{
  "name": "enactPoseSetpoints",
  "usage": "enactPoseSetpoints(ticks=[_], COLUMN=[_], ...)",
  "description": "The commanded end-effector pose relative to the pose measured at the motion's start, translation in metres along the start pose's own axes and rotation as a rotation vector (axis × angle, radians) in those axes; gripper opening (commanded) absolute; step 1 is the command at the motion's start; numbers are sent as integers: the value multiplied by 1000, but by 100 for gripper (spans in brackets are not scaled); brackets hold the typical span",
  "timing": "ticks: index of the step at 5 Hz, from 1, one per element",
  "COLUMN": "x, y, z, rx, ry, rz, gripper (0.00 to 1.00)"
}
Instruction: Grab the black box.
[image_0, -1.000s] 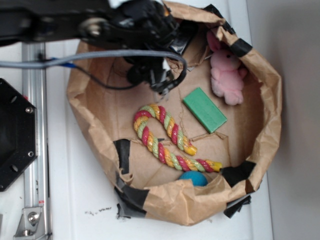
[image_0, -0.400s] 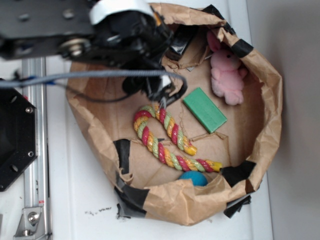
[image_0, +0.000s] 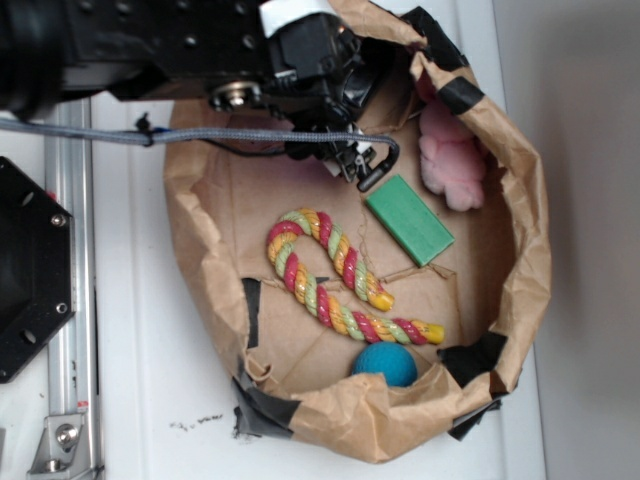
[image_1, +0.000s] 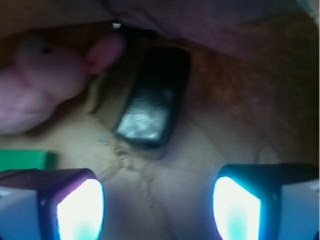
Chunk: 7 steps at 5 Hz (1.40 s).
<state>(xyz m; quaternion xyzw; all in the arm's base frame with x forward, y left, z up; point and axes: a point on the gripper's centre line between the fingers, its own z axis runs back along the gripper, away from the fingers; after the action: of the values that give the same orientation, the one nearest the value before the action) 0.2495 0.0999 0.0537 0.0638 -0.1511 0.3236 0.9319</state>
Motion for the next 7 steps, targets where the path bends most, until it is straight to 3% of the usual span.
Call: enactPoseSetpoints(ticks=[1, 2, 3, 4, 7], x=[29, 40, 50, 58, 58], y=[12, 11, 13, 12, 17], z=[8, 12, 7, 5, -14], rx=[16, 23, 23, -13, 32], ry=[-75, -108, -98, -69, -17], rz=[59, 69, 86, 139, 160], gripper=[100, 100, 100, 100, 100])
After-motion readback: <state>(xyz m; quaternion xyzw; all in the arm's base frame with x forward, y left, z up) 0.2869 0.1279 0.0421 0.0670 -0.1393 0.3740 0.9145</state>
